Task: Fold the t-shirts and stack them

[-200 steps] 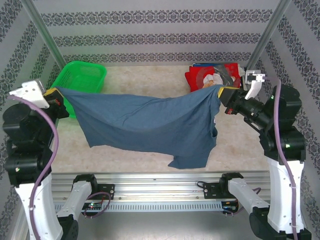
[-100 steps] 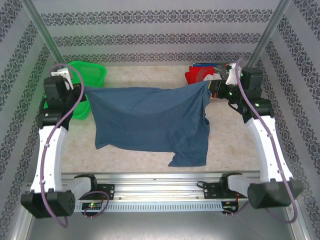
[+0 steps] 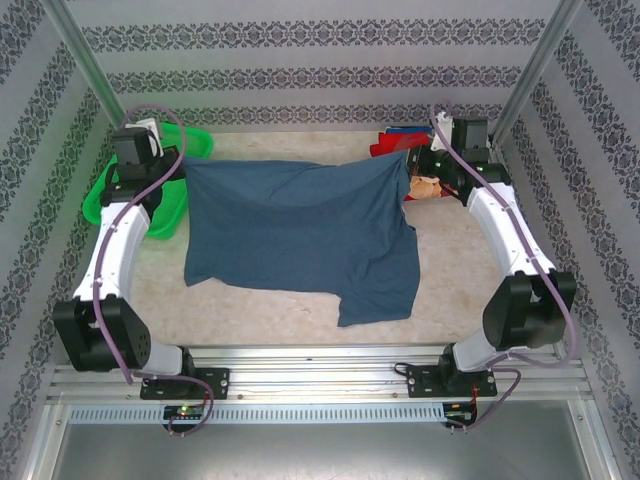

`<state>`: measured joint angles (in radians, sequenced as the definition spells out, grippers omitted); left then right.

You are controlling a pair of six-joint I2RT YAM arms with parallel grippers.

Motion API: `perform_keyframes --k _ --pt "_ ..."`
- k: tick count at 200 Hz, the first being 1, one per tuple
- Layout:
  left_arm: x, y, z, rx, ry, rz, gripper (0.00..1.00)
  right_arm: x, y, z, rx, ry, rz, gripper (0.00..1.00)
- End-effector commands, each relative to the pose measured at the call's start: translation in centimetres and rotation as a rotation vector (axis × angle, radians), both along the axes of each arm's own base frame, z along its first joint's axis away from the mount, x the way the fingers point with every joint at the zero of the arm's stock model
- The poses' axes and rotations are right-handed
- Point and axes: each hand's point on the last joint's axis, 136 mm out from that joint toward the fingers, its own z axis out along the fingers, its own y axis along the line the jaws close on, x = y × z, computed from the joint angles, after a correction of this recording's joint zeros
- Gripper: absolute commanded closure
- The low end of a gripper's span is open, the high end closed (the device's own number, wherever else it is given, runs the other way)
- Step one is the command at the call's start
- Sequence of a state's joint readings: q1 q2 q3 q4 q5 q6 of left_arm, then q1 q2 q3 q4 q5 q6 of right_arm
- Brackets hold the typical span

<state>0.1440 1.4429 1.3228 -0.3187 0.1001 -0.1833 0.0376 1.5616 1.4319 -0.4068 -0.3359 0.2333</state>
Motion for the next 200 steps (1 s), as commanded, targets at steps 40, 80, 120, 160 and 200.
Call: perform_keyframes --k 40,80,120,160,200 --pt "4.3 0.2 -0.6 -0.020 -0.040 -0.005 1.00 5.6 -1.2 -2.4 -0.129 -0.008 -0.038 1.00" --pt "6.9 -1.1 -1.0 -0.055 -0.051 -0.041 1.00 7.9 -1.6 -4.0 -0.156 0.003 -0.062 1.00" --pt "10.4 -3.6 -1.5 -0.061 -0.038 -0.104 1.00 9.5 -1.6 -5.0 -0.182 0.017 -0.064 1.00" --pt "12.4 -3.9 -3.7 -0.074 0.007 -0.098 1.00 10.5 -2.0 -5.7 -0.206 0.031 -0.066 1.00" --pt "10.9 -4.0 -2.6 -0.086 -0.052 -0.091 1.00 9.3 -1.8 -5.6 -0.199 0.031 -0.060 1.00"
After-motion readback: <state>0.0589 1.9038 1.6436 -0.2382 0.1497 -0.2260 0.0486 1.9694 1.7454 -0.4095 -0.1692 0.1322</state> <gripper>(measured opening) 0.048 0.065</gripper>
